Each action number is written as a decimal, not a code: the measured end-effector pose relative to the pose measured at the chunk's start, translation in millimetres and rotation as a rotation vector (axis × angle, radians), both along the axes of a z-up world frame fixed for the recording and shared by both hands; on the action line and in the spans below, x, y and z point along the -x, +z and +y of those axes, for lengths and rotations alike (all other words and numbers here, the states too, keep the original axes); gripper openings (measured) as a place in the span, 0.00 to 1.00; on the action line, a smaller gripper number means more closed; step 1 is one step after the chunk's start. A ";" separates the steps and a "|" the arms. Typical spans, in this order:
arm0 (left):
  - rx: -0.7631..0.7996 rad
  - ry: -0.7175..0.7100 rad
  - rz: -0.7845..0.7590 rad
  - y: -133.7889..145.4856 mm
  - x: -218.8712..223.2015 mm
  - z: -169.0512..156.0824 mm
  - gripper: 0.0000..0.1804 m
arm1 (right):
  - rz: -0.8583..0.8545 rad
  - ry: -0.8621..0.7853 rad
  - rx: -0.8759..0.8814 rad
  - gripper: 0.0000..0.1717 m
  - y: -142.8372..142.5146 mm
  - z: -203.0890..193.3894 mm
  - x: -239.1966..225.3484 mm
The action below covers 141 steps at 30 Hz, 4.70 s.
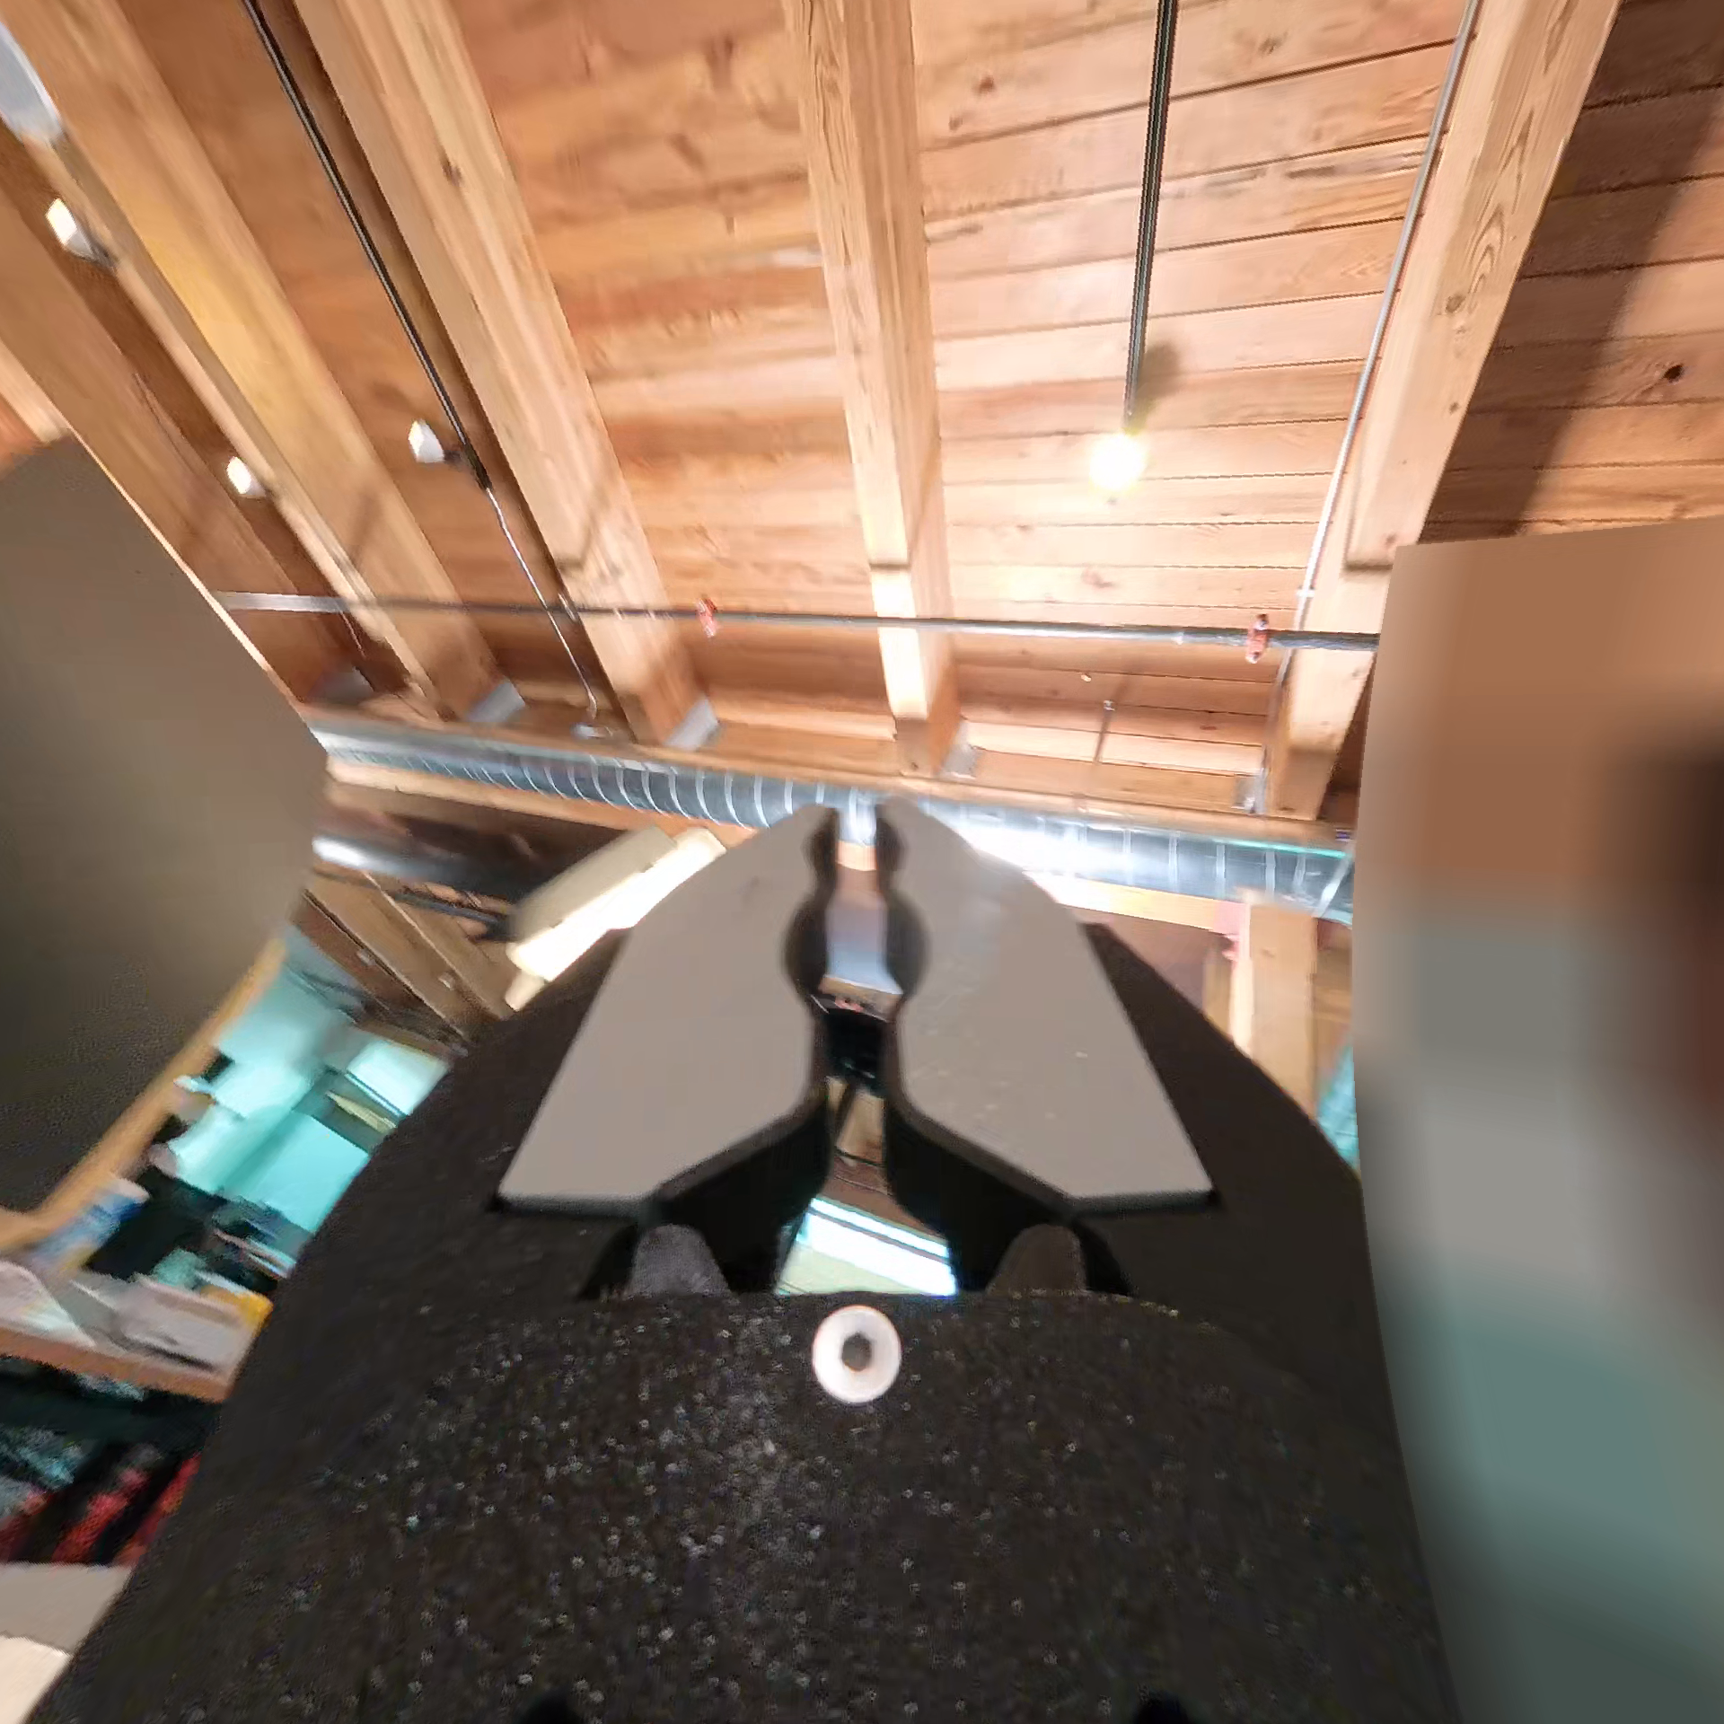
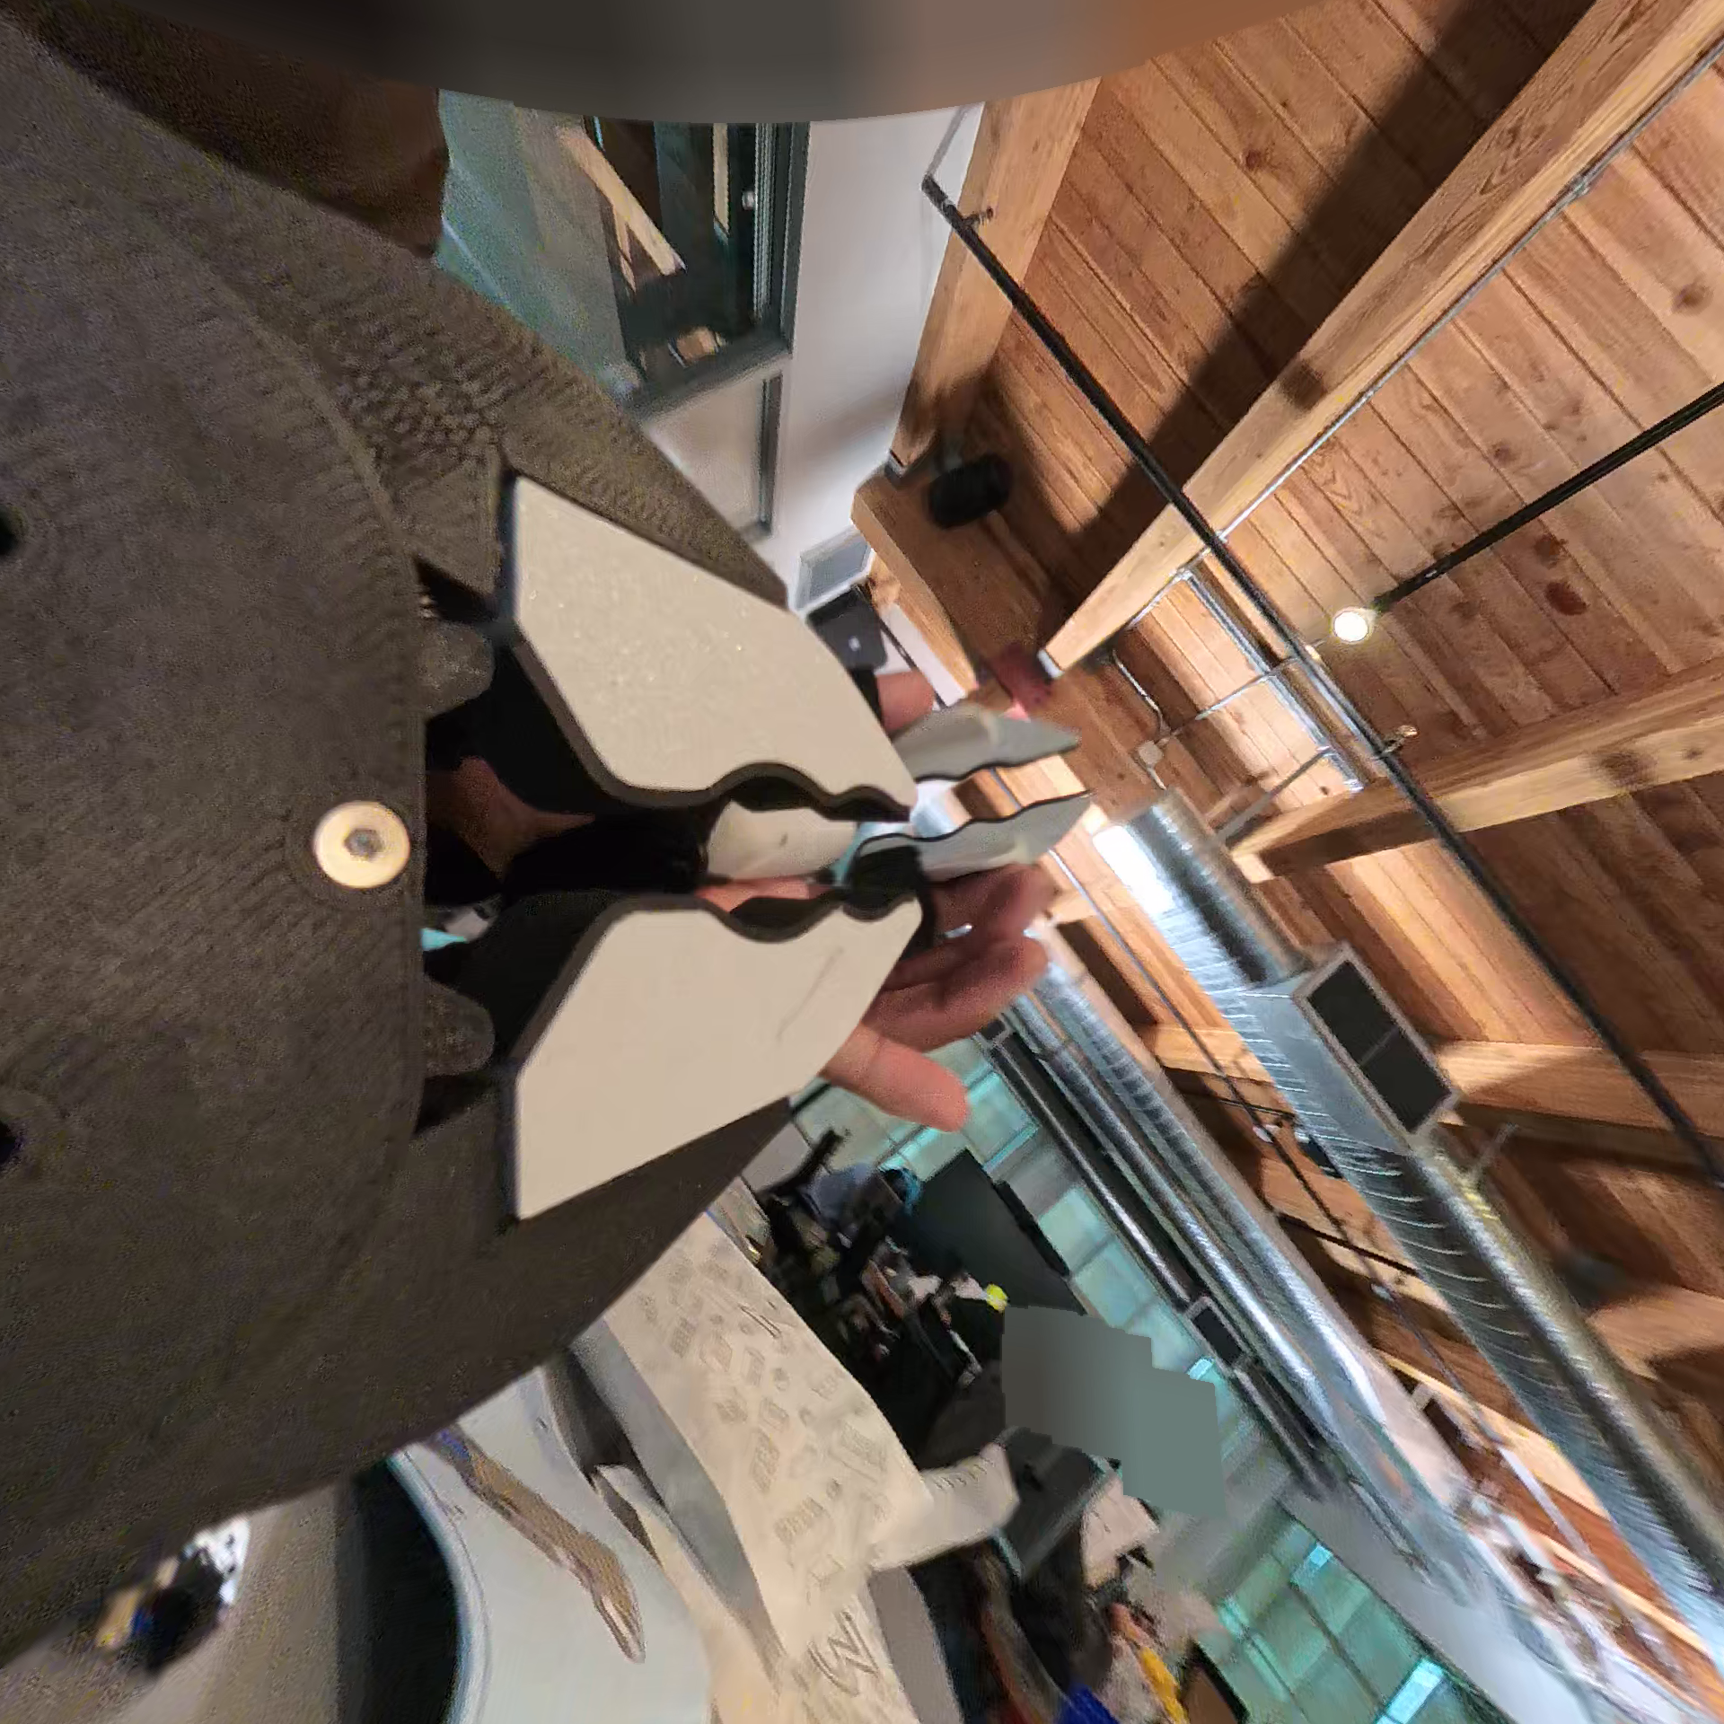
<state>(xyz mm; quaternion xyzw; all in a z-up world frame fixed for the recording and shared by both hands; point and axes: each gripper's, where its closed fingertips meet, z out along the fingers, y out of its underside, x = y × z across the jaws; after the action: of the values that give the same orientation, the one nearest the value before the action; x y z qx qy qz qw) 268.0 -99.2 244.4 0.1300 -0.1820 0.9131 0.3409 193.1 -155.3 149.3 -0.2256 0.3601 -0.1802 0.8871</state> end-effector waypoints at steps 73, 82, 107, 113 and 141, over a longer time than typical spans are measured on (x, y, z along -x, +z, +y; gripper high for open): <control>-1.526 -0.598 -1.379 -297.2 49.9 -42.4 0.28 | 0.672 0.435 1.380 0.26 -208.9 25.1 37.2; -1.551 -0.588 -1.439 -301.9 64.9 -41.0 0.45 | 0.665 0.448 1.377 0.28 -208.4 30.3 33.9; -1.620 -0.597 -1.375 -318.0 74.0 -46.9 0.63 | 0.611 0.353 1.537 0.24 -211.1 32.3 37.2; -1.614 -0.597 -1.366 -317.6 74.2 -48.2 0.62 | 0.574 0.300 1.532 0.24 -208.4 29.8 37.2; -1.473 -0.659 -1.274 -285.6 77.2 -49.4 0.49 | 0.488 0.296 1.196 0.24 -169.8 0.8 39.0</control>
<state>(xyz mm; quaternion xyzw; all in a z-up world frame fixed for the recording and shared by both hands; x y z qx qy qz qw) 190.8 -148.6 -41.2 -0.2583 -0.8707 0.3353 0.2505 154.1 -154.6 -20.5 -0.7607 0.3538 -0.1689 0.5173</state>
